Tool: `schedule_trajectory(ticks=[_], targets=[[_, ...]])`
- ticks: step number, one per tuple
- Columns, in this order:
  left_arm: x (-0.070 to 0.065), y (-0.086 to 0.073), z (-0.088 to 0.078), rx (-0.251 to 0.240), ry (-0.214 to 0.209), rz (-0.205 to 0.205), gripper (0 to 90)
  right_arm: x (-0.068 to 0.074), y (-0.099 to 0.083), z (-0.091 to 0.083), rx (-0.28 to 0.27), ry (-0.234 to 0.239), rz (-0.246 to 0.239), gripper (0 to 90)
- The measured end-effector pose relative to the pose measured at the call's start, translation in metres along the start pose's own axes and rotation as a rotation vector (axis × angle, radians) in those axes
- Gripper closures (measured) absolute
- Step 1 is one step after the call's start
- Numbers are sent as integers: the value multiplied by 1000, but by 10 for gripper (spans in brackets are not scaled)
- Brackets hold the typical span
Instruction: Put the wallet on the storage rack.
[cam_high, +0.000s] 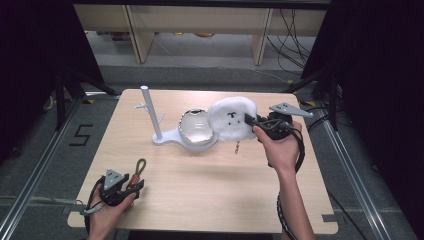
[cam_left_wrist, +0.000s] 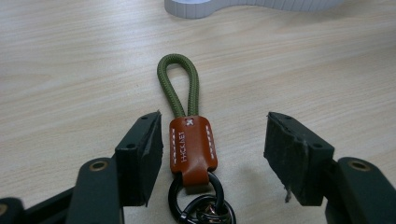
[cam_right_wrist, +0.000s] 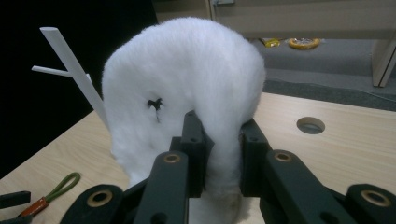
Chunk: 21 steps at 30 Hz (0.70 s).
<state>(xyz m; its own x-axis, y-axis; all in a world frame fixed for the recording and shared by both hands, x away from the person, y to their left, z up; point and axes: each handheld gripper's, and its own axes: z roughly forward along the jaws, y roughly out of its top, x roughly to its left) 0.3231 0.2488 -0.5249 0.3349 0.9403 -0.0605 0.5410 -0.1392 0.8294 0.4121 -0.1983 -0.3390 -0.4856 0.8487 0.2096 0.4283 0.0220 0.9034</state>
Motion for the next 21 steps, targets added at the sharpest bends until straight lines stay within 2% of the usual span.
schedule_trajectory(ticks=[1,3,6,7,8,10,11,15,16,17,18,21], targets=[[0,0,0,1,0,3,365,0,1,1,-12,5,-10,774],[0,0,0,2,-1,7,366,2,2,2,-13,5,11,774],[-1,0,0,0,2,-2,365,2,4,6,-17,6,-2,774],[0,0,0,1,3,-2,365,3,4,6,-15,6,11,774],[-1,0,0,1,3,-2,365,2,4,9,-18,8,-9,774],[-1,0,0,3,-1,-1,365,3,5,10,-15,3,-7,774],[-1,0,0,5,2,4,365,5,6,11,-17,9,14,774],[-1,0,0,1,3,-4,365,7,8,17,-15,18,17,774],[-1,0,0,1,4,-5,364,7,9,19,-25,12,-14,774],[-1,0,0,1,4,-5,365,8,10,20,-17,28,3,774],[0,0,0,2,3,1,365,10,11,21,-13,22,9,774],[0,0,0,3,-2,5,365,11,13,25,-18,29,-3,774]])
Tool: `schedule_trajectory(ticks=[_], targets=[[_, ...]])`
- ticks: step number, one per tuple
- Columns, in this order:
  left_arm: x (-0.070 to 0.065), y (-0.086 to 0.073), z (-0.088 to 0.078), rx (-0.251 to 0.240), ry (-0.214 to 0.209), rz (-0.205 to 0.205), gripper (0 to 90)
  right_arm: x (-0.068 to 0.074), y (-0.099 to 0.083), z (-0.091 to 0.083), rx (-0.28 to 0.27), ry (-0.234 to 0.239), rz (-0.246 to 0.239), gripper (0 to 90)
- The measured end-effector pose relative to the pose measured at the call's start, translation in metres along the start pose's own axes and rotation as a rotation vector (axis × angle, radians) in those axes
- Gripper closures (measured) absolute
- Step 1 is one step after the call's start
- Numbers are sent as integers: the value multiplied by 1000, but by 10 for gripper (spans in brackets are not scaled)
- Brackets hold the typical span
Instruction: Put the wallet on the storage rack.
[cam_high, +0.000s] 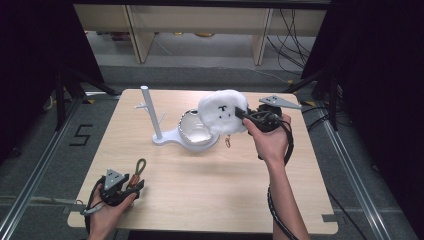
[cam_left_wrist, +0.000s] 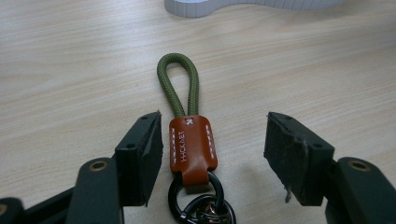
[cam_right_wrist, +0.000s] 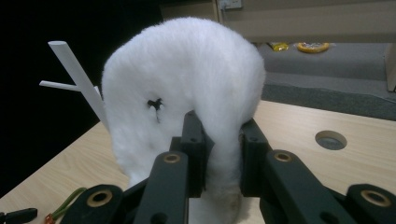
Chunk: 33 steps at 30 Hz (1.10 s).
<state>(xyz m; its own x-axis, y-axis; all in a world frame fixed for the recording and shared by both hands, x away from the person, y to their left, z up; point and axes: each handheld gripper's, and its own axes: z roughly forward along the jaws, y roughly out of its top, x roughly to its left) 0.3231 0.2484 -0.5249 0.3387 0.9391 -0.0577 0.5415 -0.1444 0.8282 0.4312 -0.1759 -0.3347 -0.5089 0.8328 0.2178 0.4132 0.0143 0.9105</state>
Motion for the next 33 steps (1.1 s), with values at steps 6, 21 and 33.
schedule_trajectory(ticks=[6,21,33], targets=[[0,0,0,-1,3,-1,365,1,2,6,-7,-1,13,774],[0,0,0,-1,1,6,365,6,6,26,-8,15,5,773],[0,0,0,-3,1,6,364,9,7,39,0,27,31,773]])
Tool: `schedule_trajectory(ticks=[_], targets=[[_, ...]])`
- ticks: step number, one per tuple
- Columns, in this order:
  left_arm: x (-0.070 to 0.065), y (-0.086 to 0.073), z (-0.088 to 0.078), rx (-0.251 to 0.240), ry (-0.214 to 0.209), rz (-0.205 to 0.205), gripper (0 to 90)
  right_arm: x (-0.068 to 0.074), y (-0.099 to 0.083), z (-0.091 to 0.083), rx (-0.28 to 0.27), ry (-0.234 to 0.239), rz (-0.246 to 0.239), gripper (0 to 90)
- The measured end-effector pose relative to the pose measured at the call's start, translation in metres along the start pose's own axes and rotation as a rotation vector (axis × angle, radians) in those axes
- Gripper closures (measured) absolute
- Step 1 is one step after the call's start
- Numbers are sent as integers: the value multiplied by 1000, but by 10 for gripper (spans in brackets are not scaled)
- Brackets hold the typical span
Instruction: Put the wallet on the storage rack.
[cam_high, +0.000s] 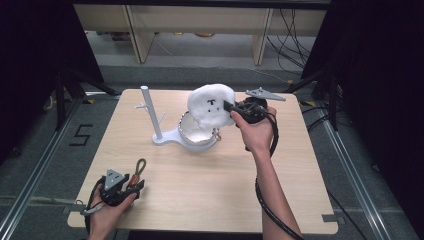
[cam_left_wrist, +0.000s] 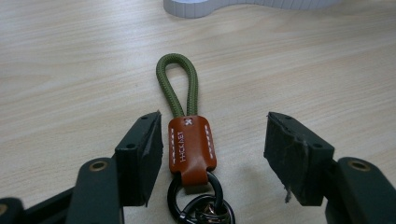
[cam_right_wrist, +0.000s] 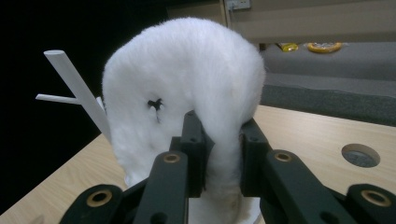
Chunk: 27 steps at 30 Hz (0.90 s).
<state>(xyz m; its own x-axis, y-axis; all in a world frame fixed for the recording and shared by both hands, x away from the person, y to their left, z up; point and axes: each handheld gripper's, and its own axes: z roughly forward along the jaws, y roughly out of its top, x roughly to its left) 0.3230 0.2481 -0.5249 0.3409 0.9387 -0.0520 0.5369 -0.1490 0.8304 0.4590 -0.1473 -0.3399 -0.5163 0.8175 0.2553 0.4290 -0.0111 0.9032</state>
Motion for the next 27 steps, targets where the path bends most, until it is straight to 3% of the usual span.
schedule_trajectory(ticks=[1,4,13,27], targets=[[0,0,0,0,0,0,365,-1,0,2,-8,0,-22,773],[0,0,0,1,1,3,365,0,0,5,-8,-1,-27,773],[0,0,0,2,0,2,364,4,-3,21,-16,27,-16,771],[0,0,0,1,-4,2,364,5,-9,41,-7,34,-5,767]])
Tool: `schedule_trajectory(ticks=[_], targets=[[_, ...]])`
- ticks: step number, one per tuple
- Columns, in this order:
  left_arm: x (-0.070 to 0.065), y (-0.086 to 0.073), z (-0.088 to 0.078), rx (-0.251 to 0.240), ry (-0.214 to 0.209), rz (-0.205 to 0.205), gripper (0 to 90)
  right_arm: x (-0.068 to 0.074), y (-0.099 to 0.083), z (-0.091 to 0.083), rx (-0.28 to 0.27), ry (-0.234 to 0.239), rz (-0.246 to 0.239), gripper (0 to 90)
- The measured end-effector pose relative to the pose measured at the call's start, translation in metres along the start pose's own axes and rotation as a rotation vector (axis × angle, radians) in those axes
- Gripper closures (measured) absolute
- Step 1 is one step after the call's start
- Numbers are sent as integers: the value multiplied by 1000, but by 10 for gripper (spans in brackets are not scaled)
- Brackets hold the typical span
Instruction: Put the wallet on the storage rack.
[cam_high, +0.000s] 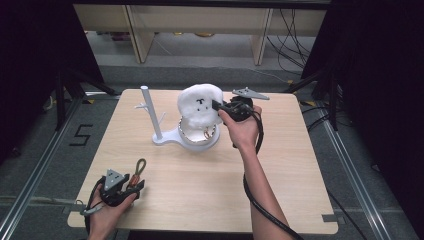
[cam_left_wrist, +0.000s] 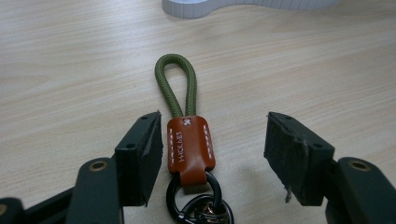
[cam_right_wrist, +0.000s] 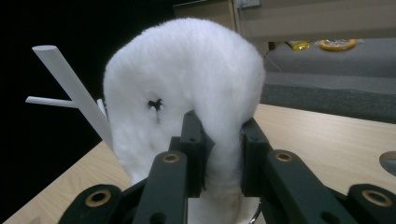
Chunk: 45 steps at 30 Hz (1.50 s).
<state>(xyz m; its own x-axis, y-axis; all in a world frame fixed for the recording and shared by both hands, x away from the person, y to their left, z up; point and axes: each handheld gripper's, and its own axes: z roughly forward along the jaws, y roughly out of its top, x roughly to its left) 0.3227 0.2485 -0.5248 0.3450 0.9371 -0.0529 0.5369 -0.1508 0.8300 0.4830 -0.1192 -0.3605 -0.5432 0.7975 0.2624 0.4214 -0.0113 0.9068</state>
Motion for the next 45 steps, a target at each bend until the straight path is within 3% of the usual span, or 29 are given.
schedule_trajectory(ticks=[6,8,10,11,15,16,17,24,25,26,33,38,41,45], targets=[[0,0,0,-1,-8,3,364,-2,-3,8,2,-5,-2,766],[0,0,0,0,-7,-1,364,0,-4,10,12,-5,23,763],[0,0,0,-2,-2,-3,363,-3,-4,13,6,-5,-12,762],[-1,0,0,2,1,-4,364,-3,-5,14,13,-21,-9,761],[-2,0,0,9,4,2,364,-5,-5,17,13,-11,-3,760],[-2,0,0,11,4,3,364,-6,-6,18,12,-21,-22,760],[-2,0,1,4,-2,4,365,-5,-6,18,17,-20,-5,759],[-1,0,0,10,3,-5,364,-4,-6,22,23,-21,-5,755],[-1,0,0,9,2,-6,364,-4,-4,23,19,-26,-30,755],[-1,0,0,9,2,-6,364,-3,-4,23,19,-27,-12,754],[-1,0,0,3,-3,-9,364,-2,3,26,28,-31,-47,751],[0,0,0,5,-5,-13,364,0,0,28,38,-39,-8,750],[0,0,0,7,-2,-11,364,-3,-1,30,28,-31,-33,749],[-1,0,1,4,-4,-13,364,-5,-7,31,54,-55,-27,745]])
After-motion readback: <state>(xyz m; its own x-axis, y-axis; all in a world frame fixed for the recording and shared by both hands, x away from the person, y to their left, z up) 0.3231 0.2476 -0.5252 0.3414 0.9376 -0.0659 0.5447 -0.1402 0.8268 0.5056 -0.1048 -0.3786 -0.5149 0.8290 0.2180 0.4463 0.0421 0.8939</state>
